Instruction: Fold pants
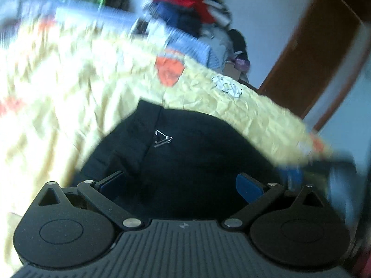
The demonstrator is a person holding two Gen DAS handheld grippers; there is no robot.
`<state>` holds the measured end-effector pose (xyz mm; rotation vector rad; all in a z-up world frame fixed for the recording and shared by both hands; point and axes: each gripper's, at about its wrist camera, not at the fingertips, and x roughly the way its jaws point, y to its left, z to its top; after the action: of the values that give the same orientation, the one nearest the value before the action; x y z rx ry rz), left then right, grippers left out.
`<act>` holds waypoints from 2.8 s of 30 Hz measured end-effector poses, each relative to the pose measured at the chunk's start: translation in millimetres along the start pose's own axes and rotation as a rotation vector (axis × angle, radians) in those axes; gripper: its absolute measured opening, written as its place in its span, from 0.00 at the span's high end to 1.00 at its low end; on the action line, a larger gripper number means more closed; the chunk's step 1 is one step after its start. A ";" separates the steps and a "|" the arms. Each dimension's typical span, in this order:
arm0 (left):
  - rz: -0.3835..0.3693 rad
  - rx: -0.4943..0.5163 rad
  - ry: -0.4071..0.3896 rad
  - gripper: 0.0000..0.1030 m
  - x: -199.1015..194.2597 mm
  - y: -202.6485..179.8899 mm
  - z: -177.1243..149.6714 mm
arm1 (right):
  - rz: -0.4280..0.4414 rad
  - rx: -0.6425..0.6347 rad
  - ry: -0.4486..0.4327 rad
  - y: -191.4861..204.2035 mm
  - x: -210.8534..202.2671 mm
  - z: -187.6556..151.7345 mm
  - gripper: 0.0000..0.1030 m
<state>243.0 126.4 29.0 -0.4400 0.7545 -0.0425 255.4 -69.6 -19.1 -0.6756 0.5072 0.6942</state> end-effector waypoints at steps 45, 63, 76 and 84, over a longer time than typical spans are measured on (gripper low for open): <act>0.144 0.036 0.062 0.46 -124.4 55.2 -99.2 | 0.194 0.196 -0.095 199.3 -189.3 -57.2 0.74; -0.070 0.505 -0.037 0.28 -91.2 -111.1 -168.3 | -0.503 0.996 0.046 109.9 -307.9 -249.1 0.34; -0.188 0.721 -0.057 0.17 -53.8 -154.7 -250.7 | -0.592 1.285 -0.176 39.2 -335.6 -270.8 0.19; -0.133 0.673 -0.029 0.00 -48.7 -150.5 -245.1 | -0.698 1.297 -0.062 -15.5 -297.8 -256.7 0.03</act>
<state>60.8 -91.9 -36.3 0.1521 0.6367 -0.4019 16.9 -382.1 -1.0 0.4091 0.5061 -0.3296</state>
